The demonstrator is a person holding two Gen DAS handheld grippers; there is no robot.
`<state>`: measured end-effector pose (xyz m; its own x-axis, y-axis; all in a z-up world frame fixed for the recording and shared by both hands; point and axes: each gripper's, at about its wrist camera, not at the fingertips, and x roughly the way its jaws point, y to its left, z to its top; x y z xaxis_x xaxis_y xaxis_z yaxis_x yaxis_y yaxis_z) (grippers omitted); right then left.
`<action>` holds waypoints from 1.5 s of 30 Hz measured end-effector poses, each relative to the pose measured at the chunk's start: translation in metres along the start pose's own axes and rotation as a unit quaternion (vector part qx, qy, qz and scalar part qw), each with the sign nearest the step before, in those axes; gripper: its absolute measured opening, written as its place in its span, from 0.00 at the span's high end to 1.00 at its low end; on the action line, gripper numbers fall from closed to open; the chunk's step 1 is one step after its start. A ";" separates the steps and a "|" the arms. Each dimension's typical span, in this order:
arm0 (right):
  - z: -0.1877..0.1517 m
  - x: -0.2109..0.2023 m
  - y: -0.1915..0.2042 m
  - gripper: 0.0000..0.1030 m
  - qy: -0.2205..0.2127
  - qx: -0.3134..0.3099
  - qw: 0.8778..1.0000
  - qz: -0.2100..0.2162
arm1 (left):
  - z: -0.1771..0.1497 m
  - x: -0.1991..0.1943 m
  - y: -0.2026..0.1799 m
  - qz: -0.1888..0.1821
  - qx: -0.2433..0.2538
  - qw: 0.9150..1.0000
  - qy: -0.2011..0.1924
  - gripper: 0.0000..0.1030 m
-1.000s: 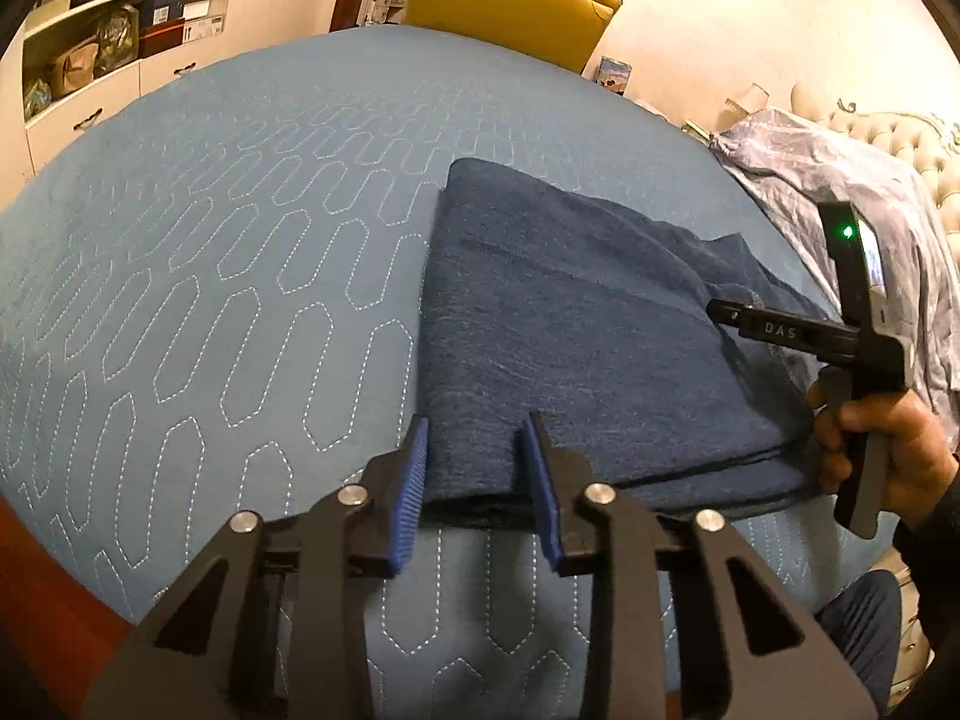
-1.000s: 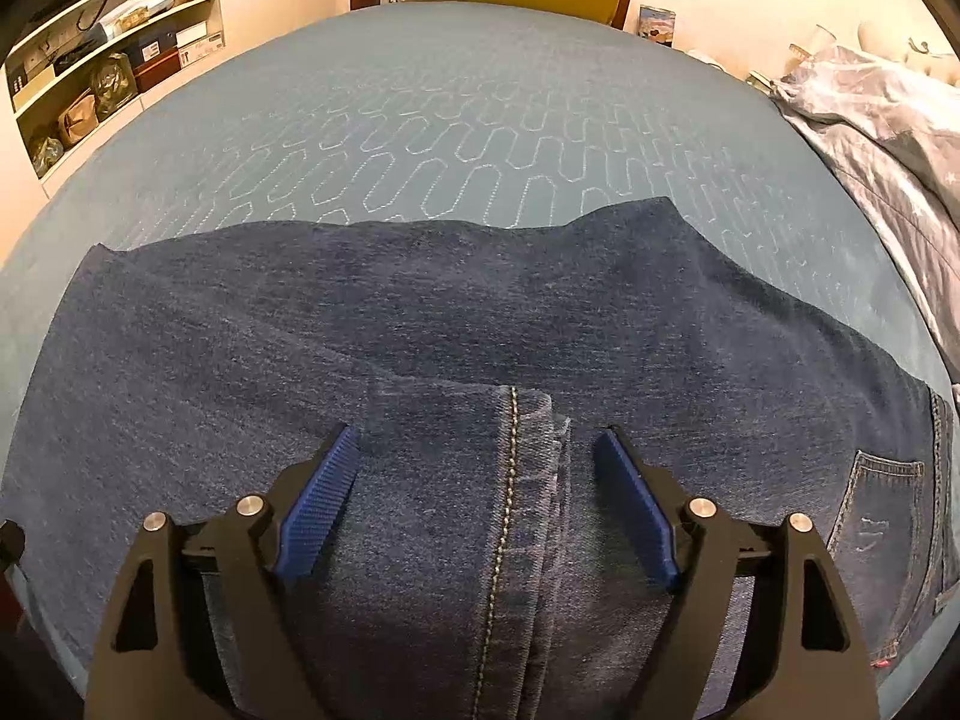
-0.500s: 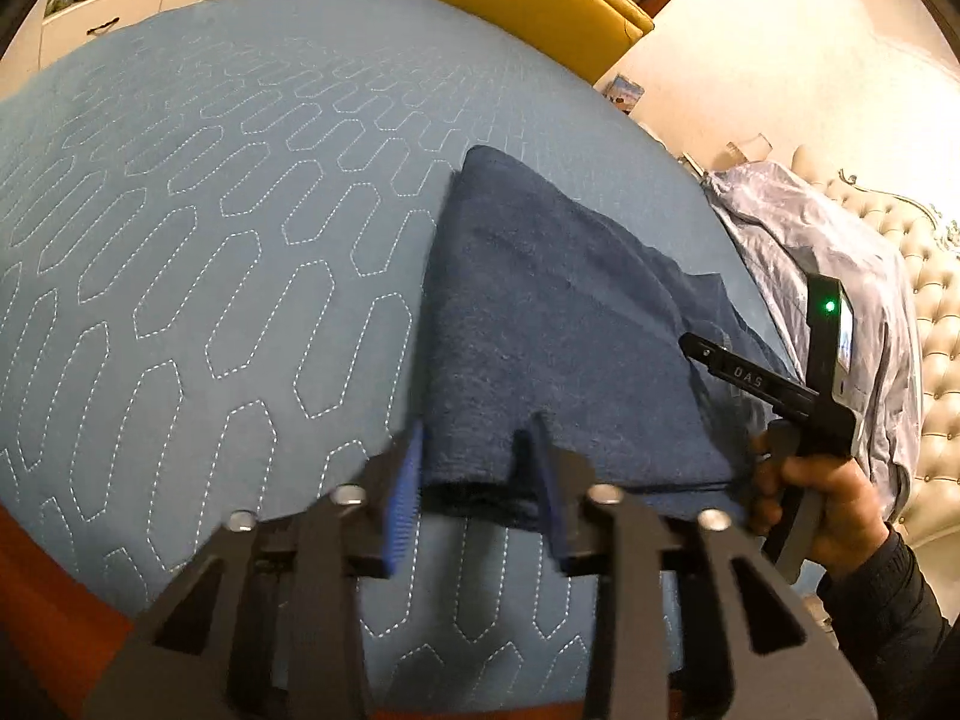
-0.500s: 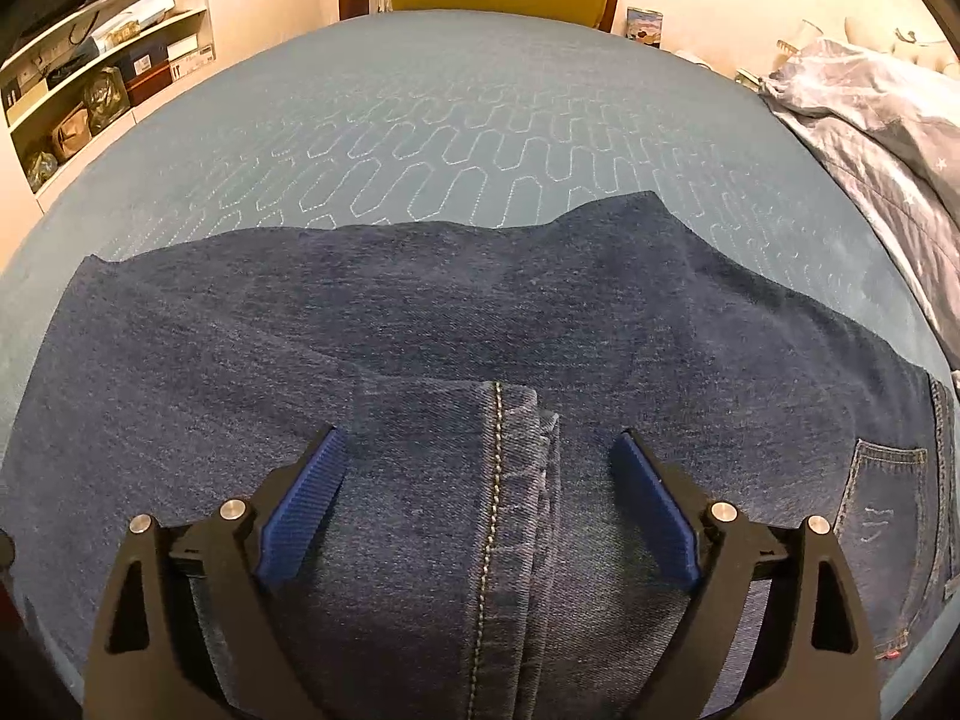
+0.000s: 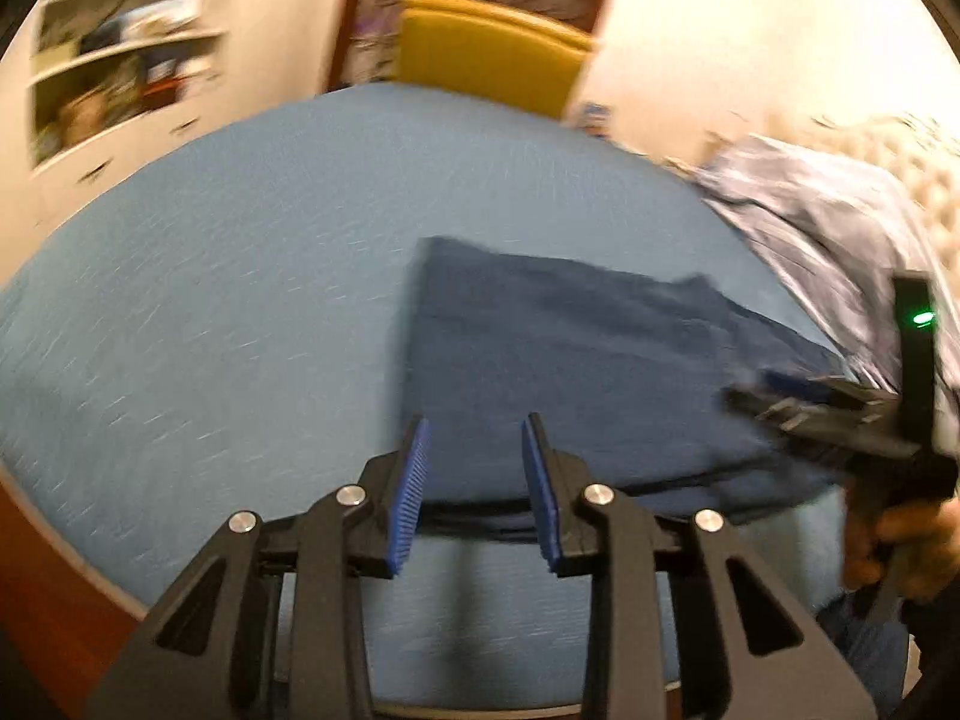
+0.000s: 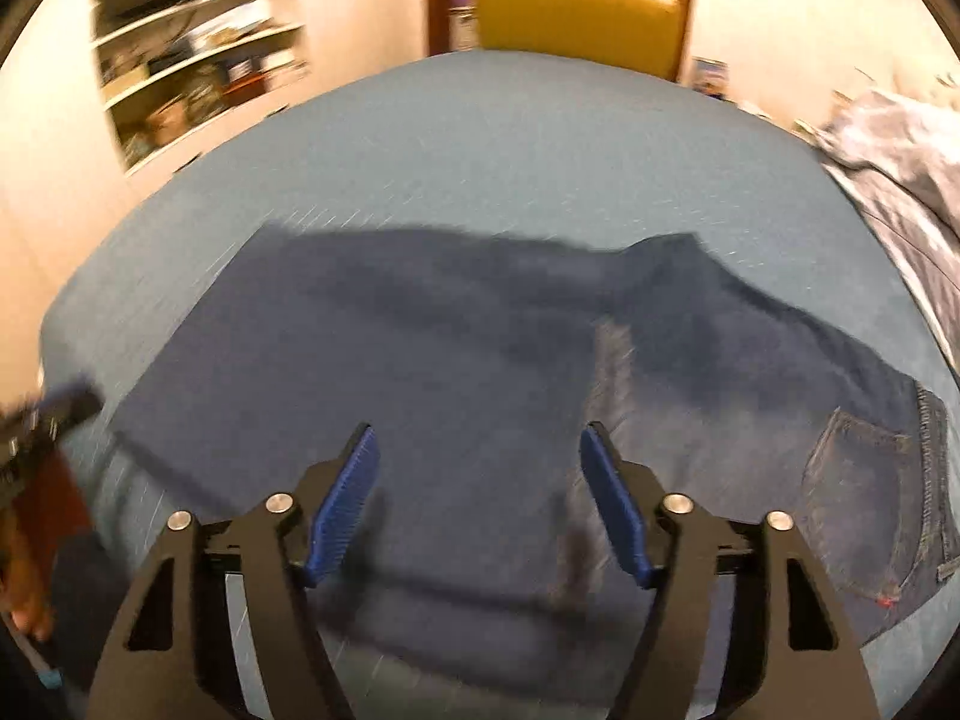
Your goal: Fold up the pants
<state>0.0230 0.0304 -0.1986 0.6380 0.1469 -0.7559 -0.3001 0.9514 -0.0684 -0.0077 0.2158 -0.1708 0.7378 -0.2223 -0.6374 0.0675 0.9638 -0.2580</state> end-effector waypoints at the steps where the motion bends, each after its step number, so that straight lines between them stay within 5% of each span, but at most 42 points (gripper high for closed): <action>1: -0.006 0.007 0.001 0.44 0.012 -0.007 1.000 -0.014 | -0.001 0.007 -0.012 -0.008 0.020 1.000 0.005 0.69; 4: -0.019 0.020 -0.008 0.50 0.027 0.010 1.000 -0.012 | -0.006 0.031 -0.022 0.002 0.041 0.999 0.032 0.72; 8: -0.022 0.021 -0.006 0.50 0.025 -0.011 1.000 -0.011 | -0.013 0.027 0.034 0.000 -0.061 0.997 0.040 0.96; 10: -0.023 0.024 -0.008 0.50 0.023 -0.002 1.000 -0.008 | -0.018 0.017 0.056 0.004 -0.078 0.996 0.041 0.98; 12: -0.024 0.022 -0.004 0.50 0.021 -0.008 1.000 -0.016 | -0.020 0.005 0.066 0.036 -0.088 0.995 0.030 0.85; 14: -0.025 0.022 -0.002 0.50 0.023 -0.010 0.999 -0.021 | -0.017 -0.001 0.070 0.002 -0.102 0.995 0.019 0.58; 17: -0.024 0.023 -0.003 0.50 0.028 -0.007 0.999 -0.018 | 0.007 0.011 0.056 0.002 -0.061 0.998 0.011 0.58; 21: -0.025 0.023 -0.002 0.50 0.029 -0.002 0.999 -0.014 | 0.064 0.047 0.012 -0.052 0.031 0.998 0.011 0.62; 24: -0.024 0.024 -0.002 0.49 0.030 -0.002 0.999 -0.016 | 0.090 0.100 -0.023 -0.078 0.132 0.986 0.060 0.64; 28: -0.022 0.024 -0.003 0.49 0.035 -0.002 0.999 -0.013 | 0.100 0.157 -0.023 -0.012 0.230 0.966 0.116 0.64; 31: -0.022 0.024 -0.003 0.49 0.035 -0.003 0.999 -0.009 | 0.126 0.165 0.035 -0.009 0.153 0.983 0.106 0.81; 33: -0.021 0.023 -0.001 0.49 0.038 -0.006 0.999 -0.014 | 0.137 0.155 0.057 0.068 0.126 0.986 0.080 0.66; 36: -0.009 0.017 0.000 0.49 0.051 0.007 0.999 -0.017 | 0.138 0.135 0.066 0.019 0.088 0.994 0.057 0.63; 40: 0.031 0.002 -0.005 0.49 0.001 0.009 1.000 -0.027 | 0.118 0.138 0.050 -0.022 0.103 0.992 0.073 0.63; 42: 0.052 0.018 -0.018 0.49 0.003 0.026 0.999 -0.038 | 0.107 0.151 0.048 -0.005 0.118 0.989 0.093 0.61; 44: 0.065 0.045 -0.032 0.49 0.027 0.031 0.997 -0.065 | 0.103 0.158 0.057 0.032 0.109 0.989 0.096 0.39; 45: 0.068 0.053 -0.036 0.49 0.034 0.030 0.997 -0.070 | 0.104 0.151 0.066 0.050 0.082 0.992 0.084 0.36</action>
<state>0.1157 0.0226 -0.1919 0.6196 -0.0048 -0.7849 -0.1680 0.9760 -0.1386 0.1779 0.2611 -0.2086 0.6249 -0.1321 -0.7695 0.1172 0.9903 -0.0749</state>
